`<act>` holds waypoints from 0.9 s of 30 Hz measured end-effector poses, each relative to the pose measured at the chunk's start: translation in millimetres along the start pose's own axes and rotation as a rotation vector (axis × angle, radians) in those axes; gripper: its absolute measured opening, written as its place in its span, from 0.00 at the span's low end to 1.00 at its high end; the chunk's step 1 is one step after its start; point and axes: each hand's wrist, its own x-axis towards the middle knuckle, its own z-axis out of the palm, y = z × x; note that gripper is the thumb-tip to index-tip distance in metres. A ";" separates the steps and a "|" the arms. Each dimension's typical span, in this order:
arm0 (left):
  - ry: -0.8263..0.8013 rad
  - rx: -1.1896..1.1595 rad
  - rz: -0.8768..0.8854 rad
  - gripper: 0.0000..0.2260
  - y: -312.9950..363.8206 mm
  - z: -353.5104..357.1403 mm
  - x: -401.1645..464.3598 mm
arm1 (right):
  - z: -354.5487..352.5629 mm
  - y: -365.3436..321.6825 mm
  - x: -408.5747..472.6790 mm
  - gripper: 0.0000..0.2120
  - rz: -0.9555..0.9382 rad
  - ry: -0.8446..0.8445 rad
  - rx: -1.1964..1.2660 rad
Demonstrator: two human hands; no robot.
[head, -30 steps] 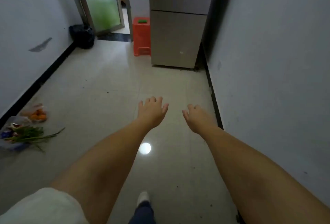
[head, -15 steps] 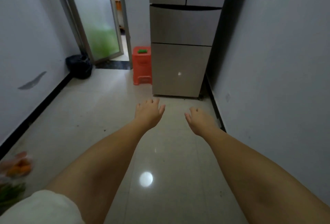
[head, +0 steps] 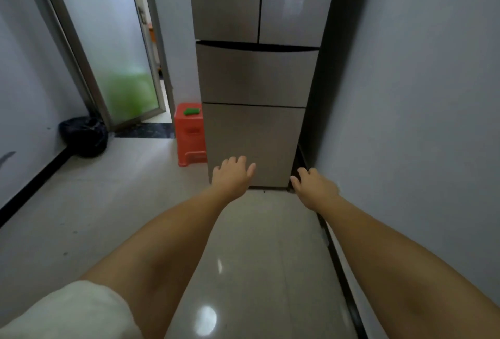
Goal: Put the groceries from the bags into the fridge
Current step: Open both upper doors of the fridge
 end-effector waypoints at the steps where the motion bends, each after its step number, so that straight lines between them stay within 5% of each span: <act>1: 0.017 -0.001 0.005 0.22 7.6 -3.2 23.8 | -11.0 8.6 23.9 0.22 -0.001 0.018 -0.008; 15: 0.043 -0.123 -0.014 0.23 21.1 -18.6 285.6 | -54.0 5.3 294.7 0.23 -0.080 0.056 0.004; 27: 0.035 -0.609 -0.023 0.22 7.3 -91.8 534.0 | -116.3 -45.1 518.2 0.24 0.040 0.182 0.248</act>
